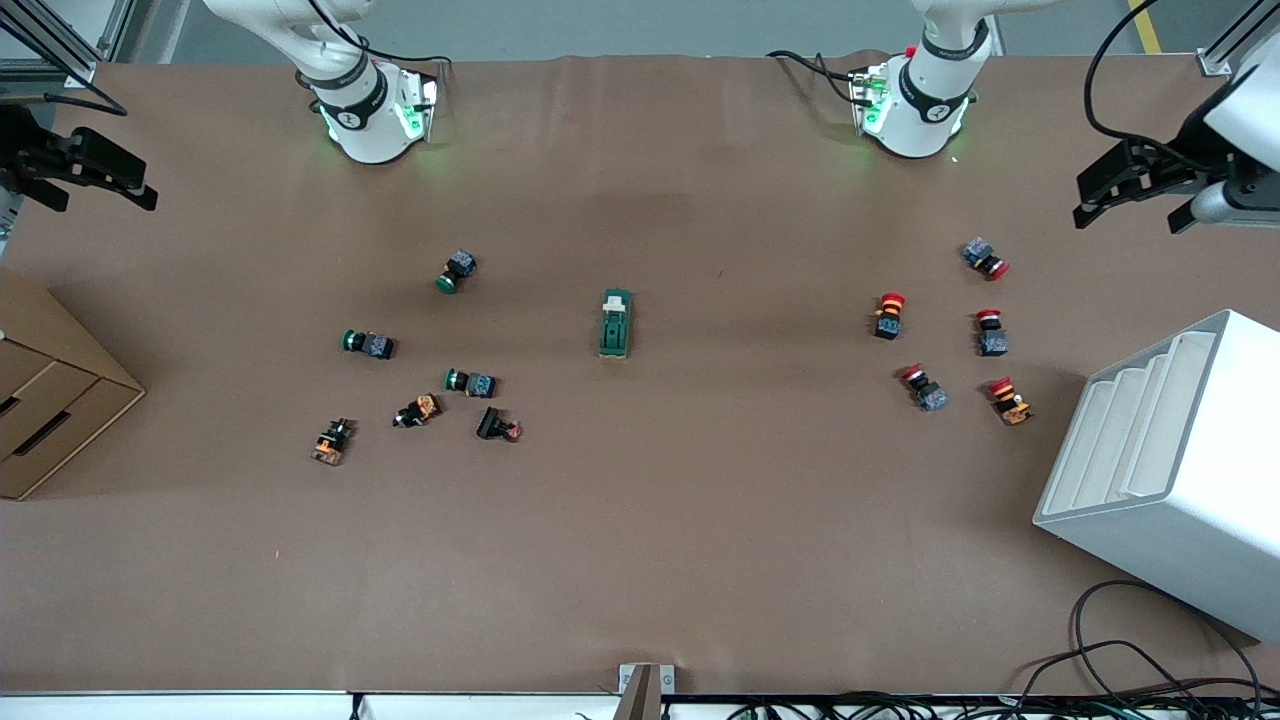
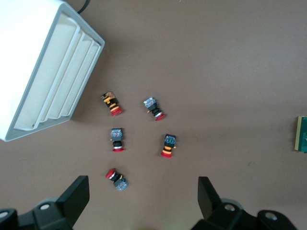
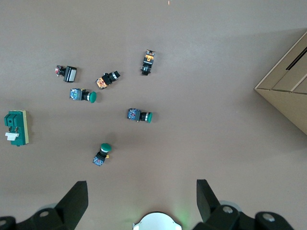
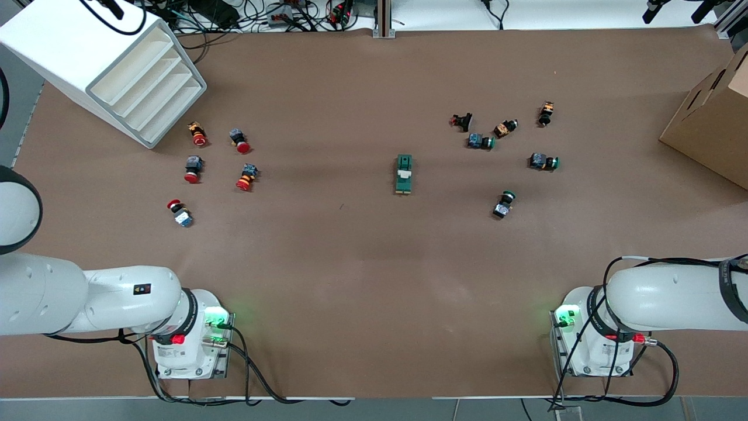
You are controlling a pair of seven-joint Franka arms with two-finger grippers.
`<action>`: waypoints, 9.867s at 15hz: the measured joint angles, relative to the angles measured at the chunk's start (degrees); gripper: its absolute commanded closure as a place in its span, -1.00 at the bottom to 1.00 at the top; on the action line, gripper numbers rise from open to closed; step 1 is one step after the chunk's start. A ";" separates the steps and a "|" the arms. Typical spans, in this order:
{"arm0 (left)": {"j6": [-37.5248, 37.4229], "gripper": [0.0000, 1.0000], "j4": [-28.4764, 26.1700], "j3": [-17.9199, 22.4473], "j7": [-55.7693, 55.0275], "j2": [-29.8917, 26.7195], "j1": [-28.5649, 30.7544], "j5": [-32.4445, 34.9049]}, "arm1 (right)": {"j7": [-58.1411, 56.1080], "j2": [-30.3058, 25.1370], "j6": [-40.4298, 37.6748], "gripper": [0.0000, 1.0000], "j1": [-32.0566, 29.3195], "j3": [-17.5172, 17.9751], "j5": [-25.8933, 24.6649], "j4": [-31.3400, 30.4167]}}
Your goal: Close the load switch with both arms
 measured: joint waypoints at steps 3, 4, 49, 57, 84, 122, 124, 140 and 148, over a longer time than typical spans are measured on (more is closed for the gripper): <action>2.38 -1.00 0.01 -1.60 -0.21 0.29 -0.97 0.00 | -0.01 0.00 0.01 -1.00 0.00 -0.01 0.00 0.00; 3.42 -1.00 0.06 -2.41 -0.23 0.76 -1.36 -0.01 | -0.01 0.00 0.01 -1.00 -0.01 -0.02 0.00 0.00; 31.51 -0.98 -20.53 -8.82 -140.69 47.41 -63.83 97.64 | 31.70 19.13 8.57 -1.00 9.57 0.60 2.00 3.18; 26.50 -1.00 -20.51 -8.31 -147.69 50.58 -64.12 106.70 | 56.34 22.48 24.55 -1.00 22.95 0.81 6.36 -6.55; 24.62 -1.00 -20.34 -8.41 -150.68 51.18 -64.59 106.85 | 78.41 37.73 73.14 -1.00 49.73 0.81 8.58 -23.01; 24.52 -1.00 -19.54 -8.43 -150.61 51.20 -64.59 104.17 | 81.71 43.08 72.35 -1.00 43.90 -0.40 9.42 -9.90; 24.52 -1.00 -19.40 -8.43 -150.37 51.20 -64.59 103.61 | 79.76 43.08 69.11 -1.00 43.05 -0.56 9.40 -8.25; 24.41 -1.00 -14.31 -9.22 -141.86 46.82 -64.50 84.78 | 9.80 27.54 17.28 -1.00 12.37 -4.34 0.29 0.93; 24.38 -1.00 -3.40 -8.76 -118.18 37.75 -55.74 62.53 | 4.17 26.56 -3.84 -1.00 5.01 -4.36 -1.62 17.10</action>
